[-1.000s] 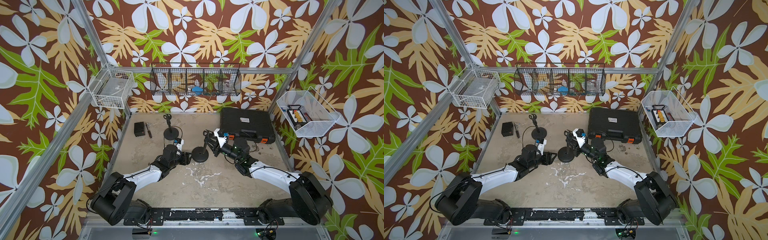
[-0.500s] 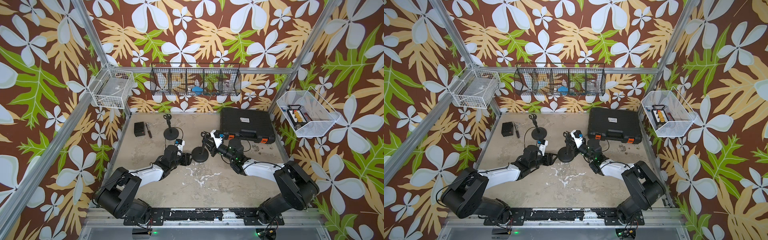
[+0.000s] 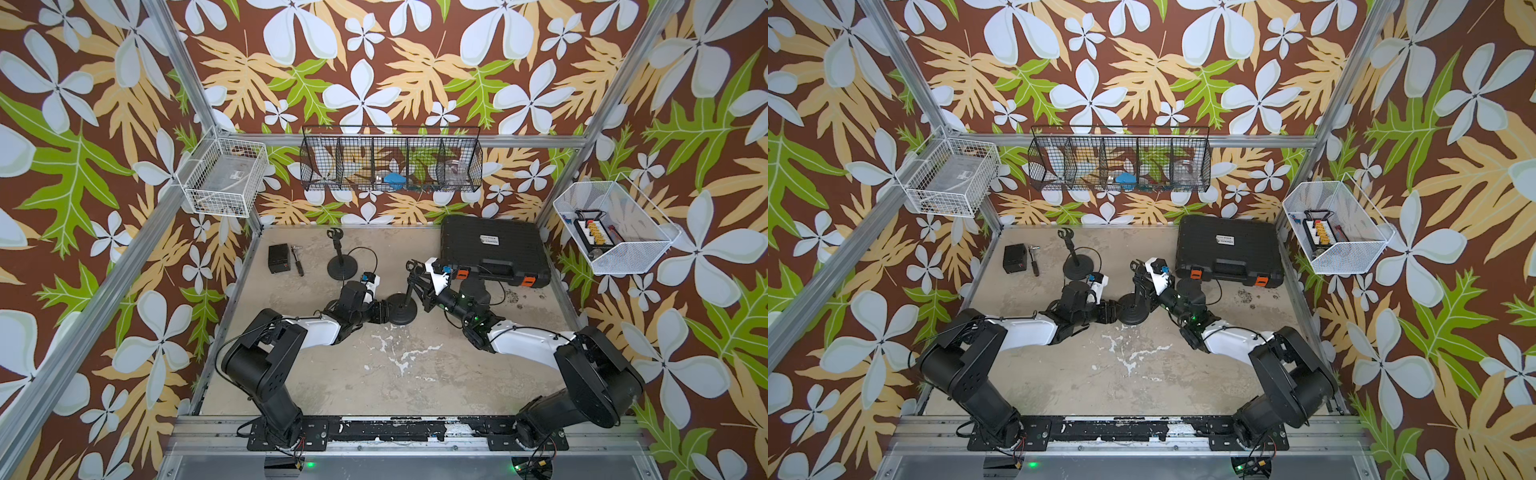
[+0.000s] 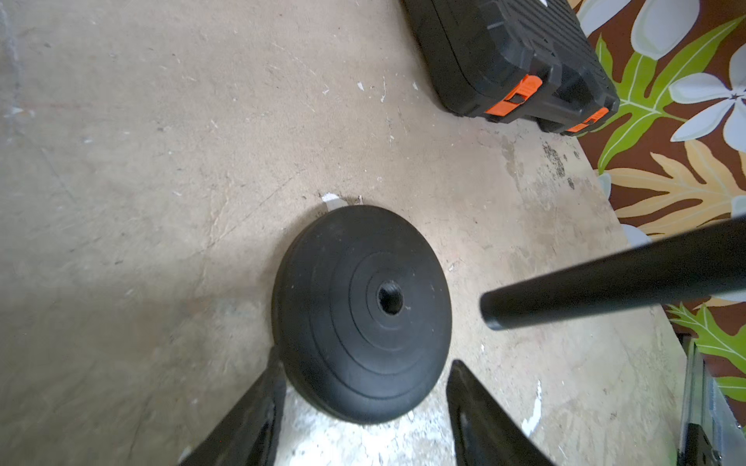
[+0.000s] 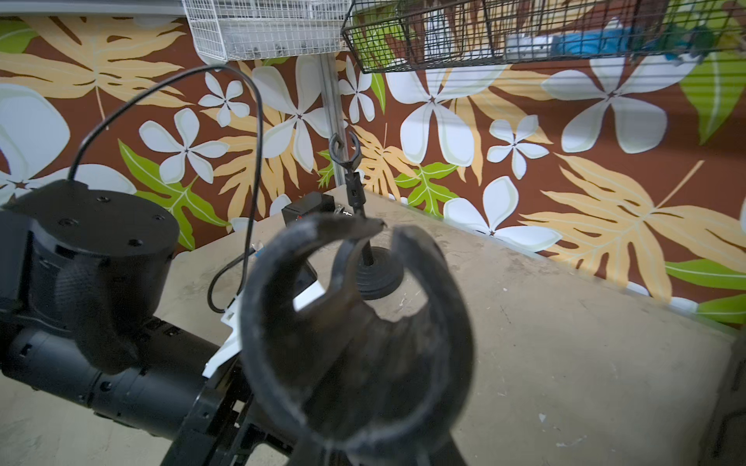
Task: Assemble a microphone stand
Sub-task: Hold the microphone stand pole at the microphone stand base.
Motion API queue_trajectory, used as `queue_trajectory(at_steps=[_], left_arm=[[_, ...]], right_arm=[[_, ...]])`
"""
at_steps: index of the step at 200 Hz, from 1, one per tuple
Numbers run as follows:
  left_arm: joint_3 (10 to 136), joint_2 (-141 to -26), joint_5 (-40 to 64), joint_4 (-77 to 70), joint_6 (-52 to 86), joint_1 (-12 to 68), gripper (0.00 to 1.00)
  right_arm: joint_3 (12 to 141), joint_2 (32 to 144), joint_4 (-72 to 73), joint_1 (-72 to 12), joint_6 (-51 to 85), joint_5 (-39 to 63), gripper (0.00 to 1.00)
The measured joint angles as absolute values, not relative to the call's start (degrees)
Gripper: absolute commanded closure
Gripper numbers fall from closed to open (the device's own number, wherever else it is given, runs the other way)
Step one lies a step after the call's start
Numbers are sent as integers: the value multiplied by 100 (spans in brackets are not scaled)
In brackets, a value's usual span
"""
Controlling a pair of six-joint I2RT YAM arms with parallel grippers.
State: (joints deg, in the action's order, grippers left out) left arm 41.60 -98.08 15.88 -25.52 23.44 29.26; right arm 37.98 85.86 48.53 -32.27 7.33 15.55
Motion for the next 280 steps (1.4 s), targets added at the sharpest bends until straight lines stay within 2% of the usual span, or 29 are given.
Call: queue_trajectory(at_steps=[33,125,223,280], left_arm=[[4637,-10204,1474,-2217,2147,2926,32],[5301,-10685,1061,-1531,1658,3059,31],[5564,-10873,495,-1347,1463,3317,32],[5113,-10530,351,-1441,1498,3487,33]], right_arm=[[3767,8307,4434,-3223,742,1168,100],[3607,8132,4189,-3199,742,1050,99],[3496,8036,4206,-3076,860,1203,99],[3489,8141,4285,-3052,993,1339,99]])
